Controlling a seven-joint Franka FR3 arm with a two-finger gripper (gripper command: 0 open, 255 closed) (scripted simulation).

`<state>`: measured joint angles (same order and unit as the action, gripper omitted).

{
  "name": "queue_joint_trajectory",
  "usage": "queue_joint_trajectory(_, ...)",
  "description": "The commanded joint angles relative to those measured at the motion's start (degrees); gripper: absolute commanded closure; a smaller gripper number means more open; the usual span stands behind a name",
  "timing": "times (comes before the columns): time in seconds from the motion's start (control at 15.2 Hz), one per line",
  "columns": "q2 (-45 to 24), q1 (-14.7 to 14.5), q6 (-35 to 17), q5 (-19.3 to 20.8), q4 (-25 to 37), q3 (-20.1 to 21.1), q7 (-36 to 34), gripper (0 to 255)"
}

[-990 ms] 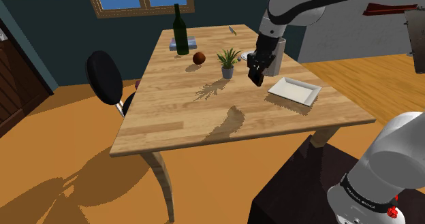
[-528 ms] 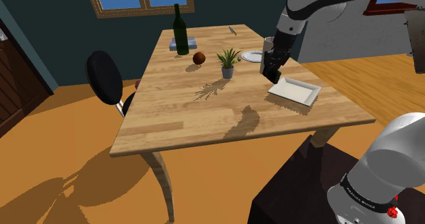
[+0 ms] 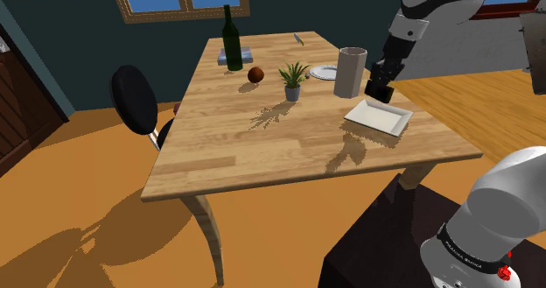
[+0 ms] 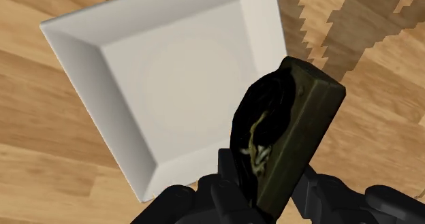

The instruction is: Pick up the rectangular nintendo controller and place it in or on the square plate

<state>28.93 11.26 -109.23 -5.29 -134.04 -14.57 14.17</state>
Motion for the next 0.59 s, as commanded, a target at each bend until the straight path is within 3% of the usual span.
queue_joint_trajectory(0.0, 0.82, 1.32, 1.4, 1.2, 0.2, -2.27, 2.87, 255)
queue_joint_trajectory(0.53, -0.08, 1.38, -4.82, 1.05, -5.24, -2.9, 4.08, 255)
